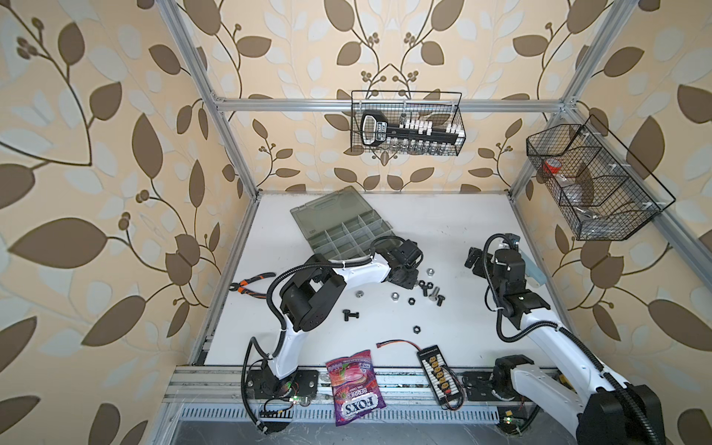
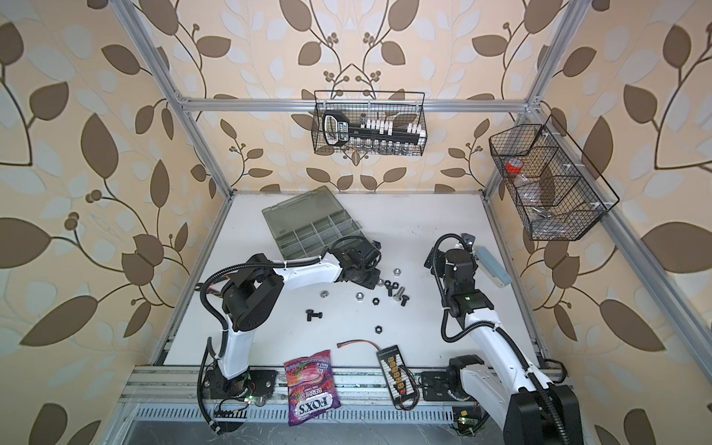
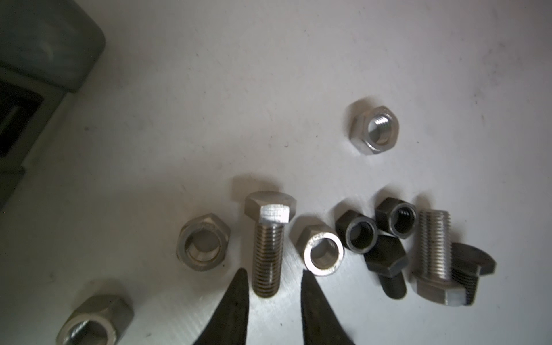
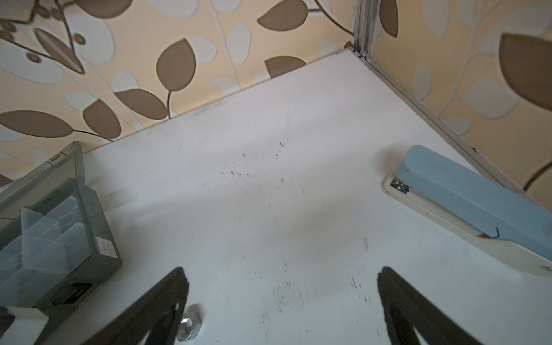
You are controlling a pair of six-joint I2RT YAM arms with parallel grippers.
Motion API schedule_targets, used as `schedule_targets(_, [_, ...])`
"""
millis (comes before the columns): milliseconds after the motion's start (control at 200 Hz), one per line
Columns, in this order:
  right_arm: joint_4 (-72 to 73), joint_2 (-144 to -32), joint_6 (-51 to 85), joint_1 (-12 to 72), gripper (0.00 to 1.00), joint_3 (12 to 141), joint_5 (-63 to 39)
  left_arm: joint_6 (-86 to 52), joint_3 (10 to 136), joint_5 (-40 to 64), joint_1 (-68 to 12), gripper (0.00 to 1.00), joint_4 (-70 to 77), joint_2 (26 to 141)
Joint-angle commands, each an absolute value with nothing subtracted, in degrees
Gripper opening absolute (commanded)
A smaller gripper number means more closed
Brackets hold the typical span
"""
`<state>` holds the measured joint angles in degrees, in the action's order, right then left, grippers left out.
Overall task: Sort the screws and nuts into containers
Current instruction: Pick up the screw at the center of the table.
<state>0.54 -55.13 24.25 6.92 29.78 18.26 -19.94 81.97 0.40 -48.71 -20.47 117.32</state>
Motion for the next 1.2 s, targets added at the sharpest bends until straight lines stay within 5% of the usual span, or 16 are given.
schedule_targets(0, [0.4,-54.0,24.7,7.1,1.00,30.2,19.1,-19.7,84.5,-1.5,-48.7,0.31,-21.9,118.1])
schedule_targets(750, [0.7,-52.9,24.8,7.1,1.00,29.6,19.2,-19.2,90.1,-3.6,-48.7,0.26,-24.3,124.3])
schedule_targets(1195, [0.8,-52.9,24.8,7.2,1.00,29.7,19.4,-19.1,88.8,-3.2,-48.7,0.08,-23.4,121.7])
